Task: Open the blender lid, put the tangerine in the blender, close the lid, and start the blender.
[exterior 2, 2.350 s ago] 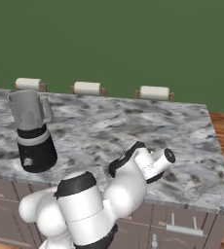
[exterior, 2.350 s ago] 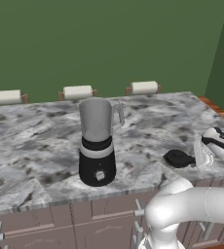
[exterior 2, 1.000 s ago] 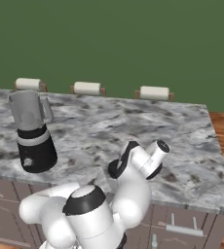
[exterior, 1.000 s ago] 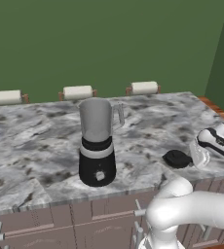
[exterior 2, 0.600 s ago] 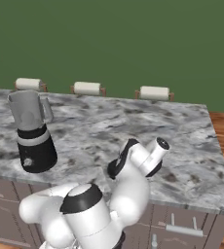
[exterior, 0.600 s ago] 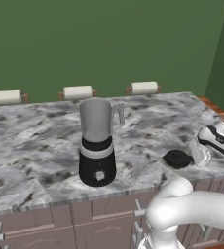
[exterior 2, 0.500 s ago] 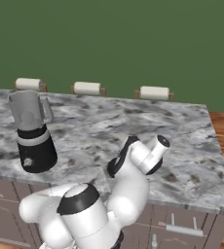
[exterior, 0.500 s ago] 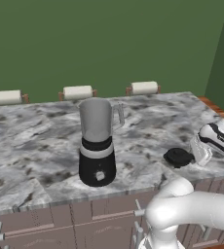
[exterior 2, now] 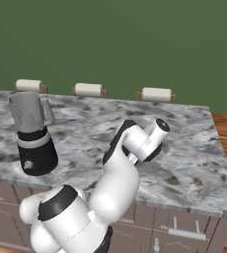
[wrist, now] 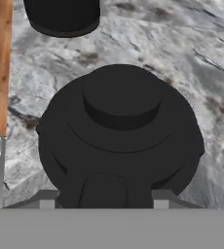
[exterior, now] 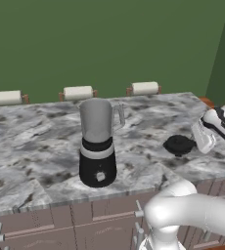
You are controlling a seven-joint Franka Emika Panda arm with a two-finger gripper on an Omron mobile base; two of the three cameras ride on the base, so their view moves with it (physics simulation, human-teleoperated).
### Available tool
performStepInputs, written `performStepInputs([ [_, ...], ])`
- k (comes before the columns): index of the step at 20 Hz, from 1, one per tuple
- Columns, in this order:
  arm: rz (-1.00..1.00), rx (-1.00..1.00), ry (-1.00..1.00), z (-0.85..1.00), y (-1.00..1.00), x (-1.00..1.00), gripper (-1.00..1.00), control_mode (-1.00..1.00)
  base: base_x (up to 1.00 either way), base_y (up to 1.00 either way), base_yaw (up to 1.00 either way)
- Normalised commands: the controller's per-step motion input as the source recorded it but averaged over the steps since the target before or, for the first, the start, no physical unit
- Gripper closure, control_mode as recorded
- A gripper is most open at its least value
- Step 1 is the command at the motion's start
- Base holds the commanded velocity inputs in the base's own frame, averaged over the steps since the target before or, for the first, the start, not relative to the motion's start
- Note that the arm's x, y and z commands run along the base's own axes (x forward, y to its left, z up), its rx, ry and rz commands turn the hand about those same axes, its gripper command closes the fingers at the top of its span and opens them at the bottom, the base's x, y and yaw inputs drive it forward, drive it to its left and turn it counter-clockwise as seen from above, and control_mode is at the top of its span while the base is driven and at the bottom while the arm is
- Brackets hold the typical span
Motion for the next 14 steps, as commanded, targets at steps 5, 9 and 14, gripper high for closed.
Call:
performStepInputs([
  [5,0.03,0.0,-0.04,0.93,0.48,-0.02,1.0,-1.0,0.0,0.0,0.0],
  [9,0.03,0.0,0.0,0.78,0.54,-0.04,1.0,-1.0,0.0,0.0,0.0],
  [14,0.04,0.0,-0.02,0.73,0.53,-0.02,1.0,-1.0,0.0,0.0,0.0],
])
